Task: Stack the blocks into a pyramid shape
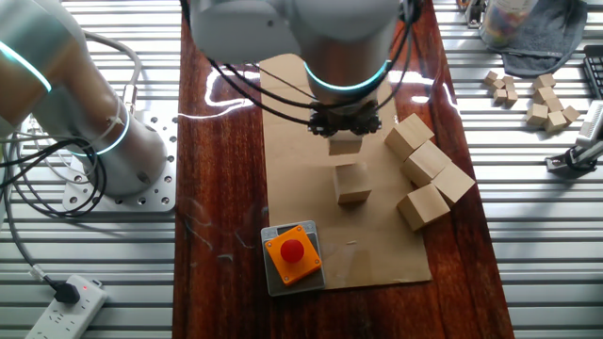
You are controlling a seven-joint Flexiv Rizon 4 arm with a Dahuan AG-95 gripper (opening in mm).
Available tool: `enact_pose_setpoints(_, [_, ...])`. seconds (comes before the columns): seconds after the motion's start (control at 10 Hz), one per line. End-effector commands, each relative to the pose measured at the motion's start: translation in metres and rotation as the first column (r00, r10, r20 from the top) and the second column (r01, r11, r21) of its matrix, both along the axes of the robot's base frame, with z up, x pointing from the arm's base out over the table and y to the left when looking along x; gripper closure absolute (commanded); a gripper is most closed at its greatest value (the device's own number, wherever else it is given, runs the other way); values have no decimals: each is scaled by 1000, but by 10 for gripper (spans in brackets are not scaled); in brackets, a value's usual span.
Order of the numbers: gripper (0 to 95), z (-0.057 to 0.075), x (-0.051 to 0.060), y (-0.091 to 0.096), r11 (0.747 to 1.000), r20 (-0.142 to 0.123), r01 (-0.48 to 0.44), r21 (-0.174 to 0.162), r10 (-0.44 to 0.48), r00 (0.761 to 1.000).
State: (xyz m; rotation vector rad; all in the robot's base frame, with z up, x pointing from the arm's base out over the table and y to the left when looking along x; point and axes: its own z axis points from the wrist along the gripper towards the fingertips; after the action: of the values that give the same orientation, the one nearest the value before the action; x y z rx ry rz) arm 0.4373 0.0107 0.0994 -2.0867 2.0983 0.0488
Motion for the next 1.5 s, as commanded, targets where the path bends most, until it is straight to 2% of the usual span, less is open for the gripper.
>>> enact_pose_setpoints(0.1, [950,-5,-1,-3,1000,4,-11,9,11,1000])
enact_pose_setpoints(0.8, [950,-22,4,-11,1000,7,-13,10,13,1000])
enact_pose_setpoints(1.5, [950,-37,6,-10,1000,7,-17,14,17,1000])
